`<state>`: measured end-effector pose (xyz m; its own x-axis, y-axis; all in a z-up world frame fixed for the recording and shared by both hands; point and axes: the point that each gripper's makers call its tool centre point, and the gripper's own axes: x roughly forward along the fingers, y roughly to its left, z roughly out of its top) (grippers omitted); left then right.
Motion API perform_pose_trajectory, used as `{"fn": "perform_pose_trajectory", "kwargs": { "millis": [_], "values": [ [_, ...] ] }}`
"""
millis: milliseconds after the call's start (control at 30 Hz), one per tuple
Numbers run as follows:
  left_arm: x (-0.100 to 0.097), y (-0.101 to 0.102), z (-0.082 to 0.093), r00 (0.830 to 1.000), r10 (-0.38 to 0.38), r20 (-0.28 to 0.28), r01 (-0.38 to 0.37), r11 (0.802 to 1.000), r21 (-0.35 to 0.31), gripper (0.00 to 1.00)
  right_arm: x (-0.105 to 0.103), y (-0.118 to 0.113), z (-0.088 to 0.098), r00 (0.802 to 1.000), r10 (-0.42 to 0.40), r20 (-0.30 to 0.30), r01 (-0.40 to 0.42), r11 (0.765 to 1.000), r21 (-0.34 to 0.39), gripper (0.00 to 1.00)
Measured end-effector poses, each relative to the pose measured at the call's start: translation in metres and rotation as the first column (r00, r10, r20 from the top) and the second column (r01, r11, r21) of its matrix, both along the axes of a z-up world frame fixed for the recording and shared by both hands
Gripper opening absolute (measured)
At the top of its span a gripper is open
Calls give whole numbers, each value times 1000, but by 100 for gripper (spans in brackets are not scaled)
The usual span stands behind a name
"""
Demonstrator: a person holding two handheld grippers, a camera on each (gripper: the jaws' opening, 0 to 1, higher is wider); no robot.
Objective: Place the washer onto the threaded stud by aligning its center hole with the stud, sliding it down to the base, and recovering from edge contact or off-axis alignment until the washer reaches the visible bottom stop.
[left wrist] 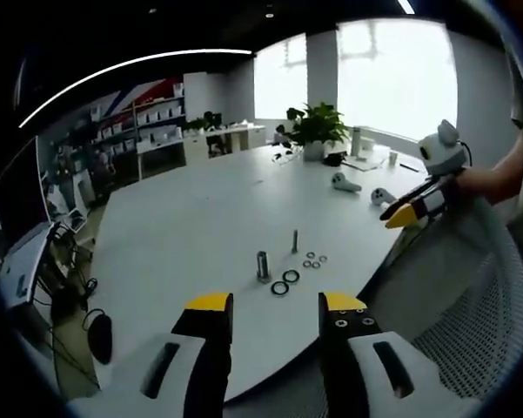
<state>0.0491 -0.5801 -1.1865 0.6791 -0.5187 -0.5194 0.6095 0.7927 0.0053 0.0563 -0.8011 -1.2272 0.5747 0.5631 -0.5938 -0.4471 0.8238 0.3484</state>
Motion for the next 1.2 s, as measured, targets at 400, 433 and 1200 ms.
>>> {"fn": "perform_pose_trajectory", "kwargs": {
  "millis": [400, 433, 1200],
  "values": [
    [3, 4, 6, 999, 23, 29, -23, 1000, -3, 35, 0, 3, 0, 1000, 20, 2, -20, 1000, -5, 35],
    [4, 5, 6, 999, 26, 31, -26, 1000, -2, 35, 0, 4, 0, 1000, 24, 1, -24, 1000, -6, 35],
    [-25, -11, -3, 989, -139, -40, 140, 990, 16, 43, 1, 1, 1, 1000, 18, 4, -18, 1000, 1, 34]
  ]
}}
